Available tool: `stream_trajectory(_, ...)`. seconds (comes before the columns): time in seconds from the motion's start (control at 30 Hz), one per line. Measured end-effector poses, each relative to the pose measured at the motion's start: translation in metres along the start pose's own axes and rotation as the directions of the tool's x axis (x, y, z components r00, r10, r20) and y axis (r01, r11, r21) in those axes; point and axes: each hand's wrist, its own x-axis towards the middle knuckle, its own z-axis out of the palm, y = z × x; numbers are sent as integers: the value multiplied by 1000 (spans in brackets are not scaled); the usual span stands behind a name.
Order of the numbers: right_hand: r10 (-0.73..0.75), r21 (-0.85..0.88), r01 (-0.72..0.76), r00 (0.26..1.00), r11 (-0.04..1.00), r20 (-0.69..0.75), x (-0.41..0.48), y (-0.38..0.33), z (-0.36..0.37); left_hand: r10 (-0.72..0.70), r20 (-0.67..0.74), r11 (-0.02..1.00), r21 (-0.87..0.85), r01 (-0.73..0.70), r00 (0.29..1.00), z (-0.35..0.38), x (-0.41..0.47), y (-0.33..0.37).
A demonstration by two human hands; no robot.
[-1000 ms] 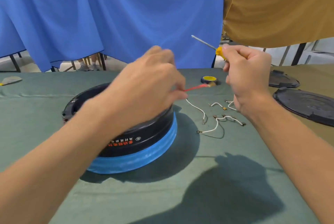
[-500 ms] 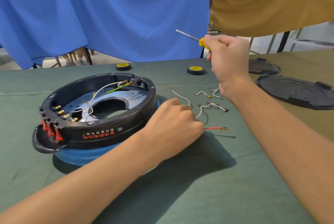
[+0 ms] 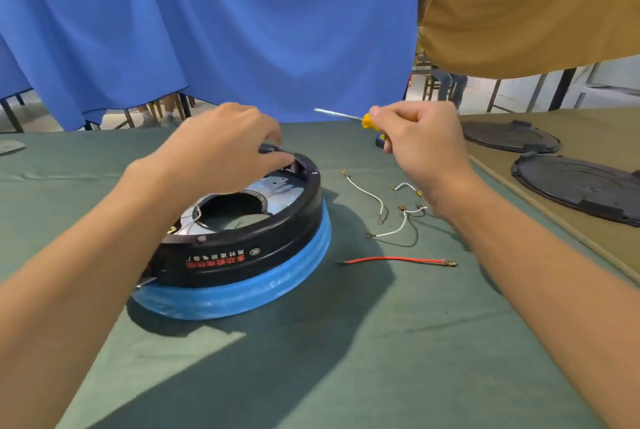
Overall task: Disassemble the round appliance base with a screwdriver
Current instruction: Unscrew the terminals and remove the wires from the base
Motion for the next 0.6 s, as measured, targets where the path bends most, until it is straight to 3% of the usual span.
stream_trajectory(0.3, -176, -284, 245, 953, 927, 247, -30, -7, 22, -180, 376, 964, -115, 238, 909, 34, 7, -40)
stream_trajectory(0.6, -256, -371, 362, 918, 855, 304, -39, -11, 34, -120, 497, 987, -33, 157, 859, 18, 1, -45)
